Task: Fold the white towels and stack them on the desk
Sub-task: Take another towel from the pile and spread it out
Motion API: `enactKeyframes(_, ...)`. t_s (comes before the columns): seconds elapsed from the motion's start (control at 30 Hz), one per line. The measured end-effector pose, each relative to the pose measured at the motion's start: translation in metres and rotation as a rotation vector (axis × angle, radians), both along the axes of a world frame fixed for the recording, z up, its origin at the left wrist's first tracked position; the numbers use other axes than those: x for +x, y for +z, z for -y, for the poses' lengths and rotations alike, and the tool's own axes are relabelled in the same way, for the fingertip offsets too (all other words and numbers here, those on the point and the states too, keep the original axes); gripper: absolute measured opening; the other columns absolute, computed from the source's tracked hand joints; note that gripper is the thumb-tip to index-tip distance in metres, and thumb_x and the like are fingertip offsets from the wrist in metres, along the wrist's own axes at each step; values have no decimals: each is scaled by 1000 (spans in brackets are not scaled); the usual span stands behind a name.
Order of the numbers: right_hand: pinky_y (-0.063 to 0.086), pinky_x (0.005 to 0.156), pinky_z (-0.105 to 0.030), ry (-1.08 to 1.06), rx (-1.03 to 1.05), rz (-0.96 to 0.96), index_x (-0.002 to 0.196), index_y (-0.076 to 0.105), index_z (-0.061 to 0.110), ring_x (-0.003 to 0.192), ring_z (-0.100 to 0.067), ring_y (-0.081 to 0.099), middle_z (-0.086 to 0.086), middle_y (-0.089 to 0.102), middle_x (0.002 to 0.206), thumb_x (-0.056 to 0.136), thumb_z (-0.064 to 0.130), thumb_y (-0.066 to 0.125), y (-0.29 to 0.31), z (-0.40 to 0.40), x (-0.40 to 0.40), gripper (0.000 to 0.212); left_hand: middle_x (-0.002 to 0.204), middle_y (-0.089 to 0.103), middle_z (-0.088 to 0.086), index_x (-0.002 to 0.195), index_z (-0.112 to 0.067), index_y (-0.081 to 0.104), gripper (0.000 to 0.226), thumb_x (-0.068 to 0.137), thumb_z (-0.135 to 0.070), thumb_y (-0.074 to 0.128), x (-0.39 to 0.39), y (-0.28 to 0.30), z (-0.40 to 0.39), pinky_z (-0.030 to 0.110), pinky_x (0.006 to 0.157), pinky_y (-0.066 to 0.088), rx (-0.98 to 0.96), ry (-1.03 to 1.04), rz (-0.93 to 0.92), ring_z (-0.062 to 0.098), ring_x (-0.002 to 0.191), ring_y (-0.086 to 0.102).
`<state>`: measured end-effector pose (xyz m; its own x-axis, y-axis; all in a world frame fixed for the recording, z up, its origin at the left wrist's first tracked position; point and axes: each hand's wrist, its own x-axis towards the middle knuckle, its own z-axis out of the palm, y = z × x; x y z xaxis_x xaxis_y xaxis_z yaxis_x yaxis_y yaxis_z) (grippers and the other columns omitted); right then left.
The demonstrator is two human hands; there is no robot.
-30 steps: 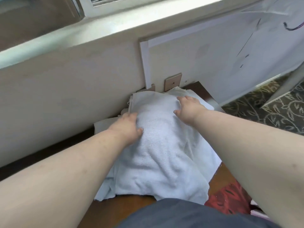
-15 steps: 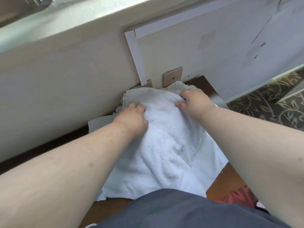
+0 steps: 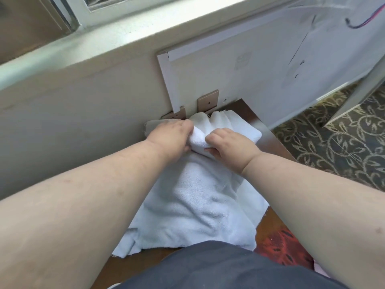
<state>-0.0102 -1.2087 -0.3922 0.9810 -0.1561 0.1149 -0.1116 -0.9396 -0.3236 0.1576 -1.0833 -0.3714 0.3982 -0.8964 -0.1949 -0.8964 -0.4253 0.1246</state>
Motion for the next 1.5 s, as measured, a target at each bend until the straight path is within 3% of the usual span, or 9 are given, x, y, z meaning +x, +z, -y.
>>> enactKeyframes(0.13,52,74,-49,35,-13,25,102,66,4,92,-37,58,-15,62,103,97,23,62,10,-12,-9,19,137,41,6,147,-35,23,78,83,-34,67,11,-3,-18,45,100,39,152,182,116,32,124,41)
enactKeyframes(0.23,53,73,-49,52,-23,41,101,66,4,91,-37,59,-15,63,104,96,21,64,11,-17,-16,17,143,36,14,153,-32,15,100,76,-45,78,26,-9,-35,45,105,39,117,556,-211,37,129,42)
enactKeyframes(0.37,53,73,-47,61,-52,11,100,65,4,89,-35,59,-14,63,103,92,17,68,6,-14,-23,16,111,64,10,118,-25,52,39,83,-32,67,39,-19,-47,32,72,43,-53,551,-336,31,97,59)
enactKeyframes(0.53,43,80,-36,-74,38,-155,106,56,15,96,-26,55,-3,56,109,93,37,61,-3,-1,-28,26,75,59,-6,85,-33,45,17,79,-29,60,25,-8,-49,27,52,37,-323,662,-505,15,64,52)
enactKeyframes(0.83,43,92,-32,-251,225,-35,121,55,20,110,-18,54,3,55,119,91,53,58,24,16,25,45,133,59,8,150,-35,23,63,95,-39,56,12,20,-60,36,84,40,-291,667,-213,33,115,57)
enactKeyframes(1.07,43,105,-43,-45,237,-347,147,33,27,126,-26,51,-3,53,137,72,56,75,41,-13,77,90,130,59,1,139,-40,36,53,93,-40,62,-6,44,-68,30,83,39,-332,647,-286,21,107,57)
enactKeyframes(1.27,50,88,-42,4,235,-214,111,59,32,105,-22,61,6,65,108,86,43,61,40,-22,77,27,116,51,-13,140,-37,31,71,83,-45,73,-21,45,-91,20,83,40,-543,820,-559,4,102,52)
enactKeyframes(1.37,46,94,-39,18,314,-82,119,61,36,112,-18,56,6,62,115,88,34,60,41,-27,64,31,118,65,-5,133,-26,51,73,71,-52,79,-24,41,-101,35,97,50,-448,873,-865,12,107,62)
enactKeyframes(1.5,42,88,-28,-4,332,27,119,62,42,112,-8,52,13,59,108,84,23,57,54,-35,51,40,115,66,-14,112,-47,62,30,82,-51,63,-31,51,-97,37,101,47,-459,755,-816,11,111,60)
